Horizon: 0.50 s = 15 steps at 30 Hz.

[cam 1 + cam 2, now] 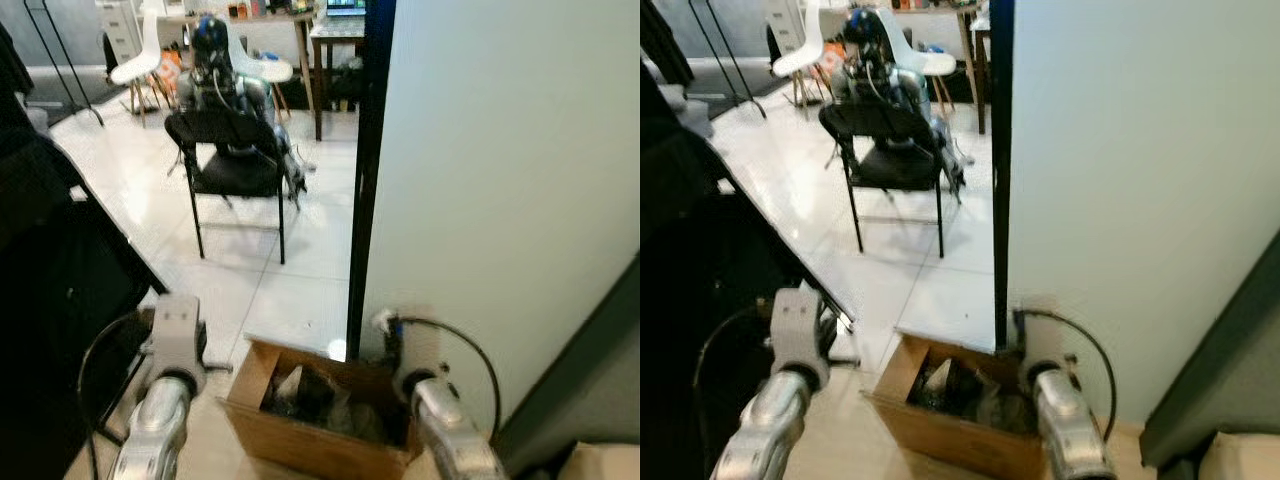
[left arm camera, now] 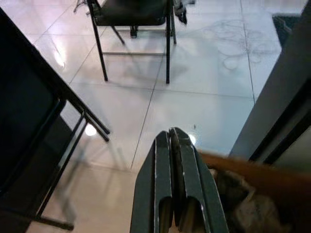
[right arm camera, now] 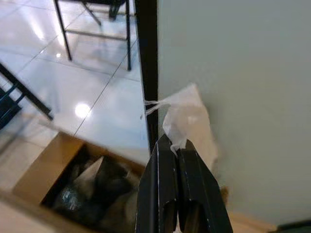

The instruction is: Clean up the room

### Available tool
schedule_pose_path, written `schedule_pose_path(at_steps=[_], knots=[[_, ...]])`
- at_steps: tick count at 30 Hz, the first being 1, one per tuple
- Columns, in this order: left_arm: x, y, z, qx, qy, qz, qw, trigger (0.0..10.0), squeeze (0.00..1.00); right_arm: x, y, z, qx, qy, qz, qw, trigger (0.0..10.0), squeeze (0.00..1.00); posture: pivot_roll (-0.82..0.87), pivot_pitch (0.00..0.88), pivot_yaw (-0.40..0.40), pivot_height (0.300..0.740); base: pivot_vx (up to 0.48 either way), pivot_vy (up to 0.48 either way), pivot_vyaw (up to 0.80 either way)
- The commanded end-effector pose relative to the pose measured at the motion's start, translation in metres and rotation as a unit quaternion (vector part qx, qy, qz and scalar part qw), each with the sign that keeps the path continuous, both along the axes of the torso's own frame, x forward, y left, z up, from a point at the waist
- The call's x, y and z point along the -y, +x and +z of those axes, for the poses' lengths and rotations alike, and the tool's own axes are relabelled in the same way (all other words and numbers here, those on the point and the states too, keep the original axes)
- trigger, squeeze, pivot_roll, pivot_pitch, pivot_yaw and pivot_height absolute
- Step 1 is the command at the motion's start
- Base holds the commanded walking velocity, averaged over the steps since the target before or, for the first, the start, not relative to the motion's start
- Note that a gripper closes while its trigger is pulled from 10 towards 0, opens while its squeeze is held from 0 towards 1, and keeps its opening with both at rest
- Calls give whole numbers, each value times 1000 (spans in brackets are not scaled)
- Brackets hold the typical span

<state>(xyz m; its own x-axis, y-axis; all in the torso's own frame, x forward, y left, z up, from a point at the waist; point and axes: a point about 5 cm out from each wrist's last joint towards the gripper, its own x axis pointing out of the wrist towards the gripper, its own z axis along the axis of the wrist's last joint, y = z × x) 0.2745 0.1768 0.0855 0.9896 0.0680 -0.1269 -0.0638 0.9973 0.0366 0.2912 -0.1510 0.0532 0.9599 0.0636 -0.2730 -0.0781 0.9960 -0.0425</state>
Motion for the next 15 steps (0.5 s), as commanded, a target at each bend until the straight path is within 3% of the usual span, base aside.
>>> schedule_pose_path(at_steps=[1,15], knots=[[-6,-4,-6,-17,5,8,1000,10000,0,-9,-3,-5,-11,9,8,1000,10000,0,-59,53,34,708,255,0,0],[0,-2,-10,-37,10,-15,999,10000,0,-10,-3,-2,-9,13,6,1000,10000,0,-65,51,43,708,18,0,0]])
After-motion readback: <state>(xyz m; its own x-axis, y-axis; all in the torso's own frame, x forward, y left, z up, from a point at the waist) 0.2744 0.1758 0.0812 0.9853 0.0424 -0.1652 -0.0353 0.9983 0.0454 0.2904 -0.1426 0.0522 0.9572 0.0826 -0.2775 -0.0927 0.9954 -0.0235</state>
